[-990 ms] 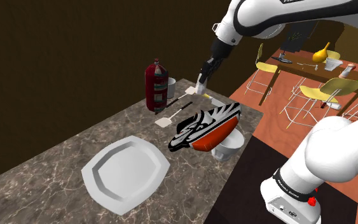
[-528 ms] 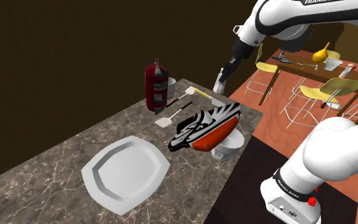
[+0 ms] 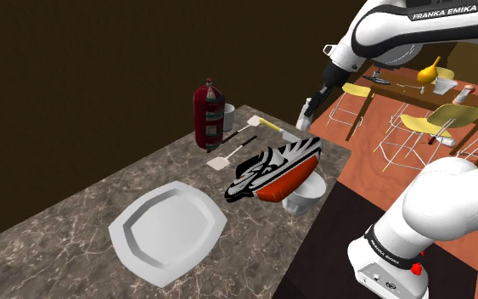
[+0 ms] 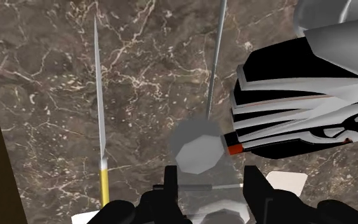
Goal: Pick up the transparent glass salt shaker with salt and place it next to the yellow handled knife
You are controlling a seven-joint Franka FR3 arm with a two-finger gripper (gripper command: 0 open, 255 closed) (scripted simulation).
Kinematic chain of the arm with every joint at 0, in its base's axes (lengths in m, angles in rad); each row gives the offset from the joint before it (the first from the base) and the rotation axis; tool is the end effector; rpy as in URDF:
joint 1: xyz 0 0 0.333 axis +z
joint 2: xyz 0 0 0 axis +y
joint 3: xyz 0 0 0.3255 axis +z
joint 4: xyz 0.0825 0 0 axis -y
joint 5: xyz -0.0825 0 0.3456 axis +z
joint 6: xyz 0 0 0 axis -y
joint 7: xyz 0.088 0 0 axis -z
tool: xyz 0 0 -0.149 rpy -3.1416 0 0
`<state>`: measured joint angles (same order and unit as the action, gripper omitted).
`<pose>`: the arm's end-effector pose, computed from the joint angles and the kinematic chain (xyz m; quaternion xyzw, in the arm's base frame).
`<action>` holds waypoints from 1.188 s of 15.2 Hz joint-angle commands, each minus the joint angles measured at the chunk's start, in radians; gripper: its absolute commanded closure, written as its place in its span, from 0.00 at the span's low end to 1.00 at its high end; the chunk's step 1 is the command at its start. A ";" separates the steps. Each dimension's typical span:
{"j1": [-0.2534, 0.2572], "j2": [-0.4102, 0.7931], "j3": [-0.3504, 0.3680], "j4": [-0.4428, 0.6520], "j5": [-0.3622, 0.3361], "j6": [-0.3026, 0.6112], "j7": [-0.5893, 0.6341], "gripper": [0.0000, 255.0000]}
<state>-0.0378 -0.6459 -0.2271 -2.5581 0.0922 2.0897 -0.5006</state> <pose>0.3275 -0.0843 0.4694 -0.9842 -0.1136 -0.1142 0.0738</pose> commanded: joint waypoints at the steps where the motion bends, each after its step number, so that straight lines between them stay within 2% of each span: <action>1: 0.001 0.007 -0.003 -0.020 0.001 0.027 -0.005 1.00; 18: 0.021 0.108 -0.040 -0.183 0.030 0.287 -0.069 1.00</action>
<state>-0.0186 -0.5461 -0.2637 -2.7340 0.1198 2.3612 -0.5647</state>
